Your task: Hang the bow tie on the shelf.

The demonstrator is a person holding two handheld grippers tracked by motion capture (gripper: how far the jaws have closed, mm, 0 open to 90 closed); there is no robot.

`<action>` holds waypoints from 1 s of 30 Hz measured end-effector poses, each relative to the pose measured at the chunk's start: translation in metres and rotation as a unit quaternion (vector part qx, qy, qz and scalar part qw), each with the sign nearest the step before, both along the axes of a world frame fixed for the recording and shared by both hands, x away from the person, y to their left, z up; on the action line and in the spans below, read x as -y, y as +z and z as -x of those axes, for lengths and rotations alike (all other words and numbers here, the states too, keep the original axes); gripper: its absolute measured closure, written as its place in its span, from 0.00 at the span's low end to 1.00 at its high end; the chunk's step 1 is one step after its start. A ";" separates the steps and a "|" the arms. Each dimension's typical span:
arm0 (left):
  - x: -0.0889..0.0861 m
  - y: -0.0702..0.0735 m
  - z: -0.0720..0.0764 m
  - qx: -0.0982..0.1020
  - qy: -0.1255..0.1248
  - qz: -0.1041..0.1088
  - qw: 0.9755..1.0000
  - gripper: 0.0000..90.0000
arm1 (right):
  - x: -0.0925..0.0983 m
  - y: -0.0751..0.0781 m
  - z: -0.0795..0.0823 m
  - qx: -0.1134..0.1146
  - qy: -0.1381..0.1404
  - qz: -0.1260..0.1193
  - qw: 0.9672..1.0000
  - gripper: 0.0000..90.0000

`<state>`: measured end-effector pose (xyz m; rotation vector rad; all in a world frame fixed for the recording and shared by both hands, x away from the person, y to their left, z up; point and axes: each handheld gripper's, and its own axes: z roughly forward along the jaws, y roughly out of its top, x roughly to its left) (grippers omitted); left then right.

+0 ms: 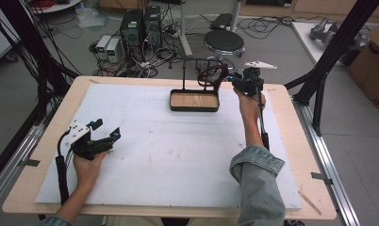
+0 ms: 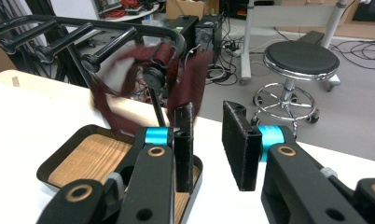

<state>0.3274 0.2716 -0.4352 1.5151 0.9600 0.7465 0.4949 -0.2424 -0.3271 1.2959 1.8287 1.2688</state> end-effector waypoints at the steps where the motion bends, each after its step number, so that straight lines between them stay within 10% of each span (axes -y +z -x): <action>1: 0.000 0.000 0.000 0.000 0.000 0.000 1.000 0.21 | 0.000 0.000 0.000 0.000 0.000 0.000 1.000 0.82; 30: 0.000 -0.001 -0.001 -0.001 0.003 0.000 1.000 0.21 | 0.022 0.038 0.036 0.051 0.013 -0.031 0.998 0.43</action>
